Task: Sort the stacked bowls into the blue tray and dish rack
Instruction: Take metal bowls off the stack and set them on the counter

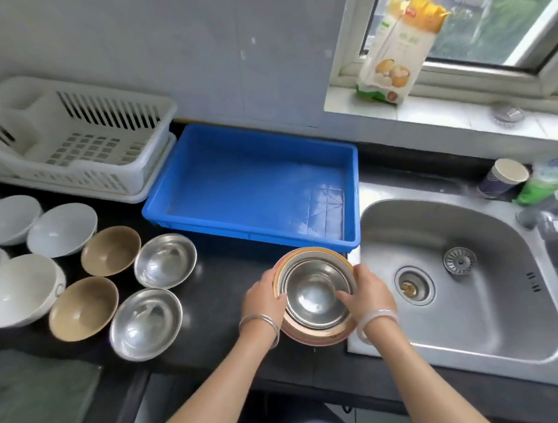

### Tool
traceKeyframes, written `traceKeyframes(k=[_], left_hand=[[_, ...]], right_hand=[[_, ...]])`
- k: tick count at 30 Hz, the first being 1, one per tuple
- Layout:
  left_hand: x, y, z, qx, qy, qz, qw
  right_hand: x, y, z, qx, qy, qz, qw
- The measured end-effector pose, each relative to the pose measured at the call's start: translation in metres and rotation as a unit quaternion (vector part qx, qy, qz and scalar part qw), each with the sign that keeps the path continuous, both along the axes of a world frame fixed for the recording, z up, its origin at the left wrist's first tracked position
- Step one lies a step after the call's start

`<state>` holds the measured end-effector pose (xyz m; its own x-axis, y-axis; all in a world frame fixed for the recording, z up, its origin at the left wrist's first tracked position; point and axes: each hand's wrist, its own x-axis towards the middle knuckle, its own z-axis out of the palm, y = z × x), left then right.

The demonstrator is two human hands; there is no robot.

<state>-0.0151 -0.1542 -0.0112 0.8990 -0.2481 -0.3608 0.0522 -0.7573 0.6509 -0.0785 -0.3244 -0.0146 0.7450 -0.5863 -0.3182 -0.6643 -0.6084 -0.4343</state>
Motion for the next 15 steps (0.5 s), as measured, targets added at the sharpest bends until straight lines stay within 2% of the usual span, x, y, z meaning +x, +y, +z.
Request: traceKeyframes(k=[15], left_hand=[[-0.0037,-0.0041,-0.0063,-0.01,0.014,0.043,0.999]], right_hand=[[0.0044,-0.0034,0.0059,-0.11,0.037,0.075,0.99]])
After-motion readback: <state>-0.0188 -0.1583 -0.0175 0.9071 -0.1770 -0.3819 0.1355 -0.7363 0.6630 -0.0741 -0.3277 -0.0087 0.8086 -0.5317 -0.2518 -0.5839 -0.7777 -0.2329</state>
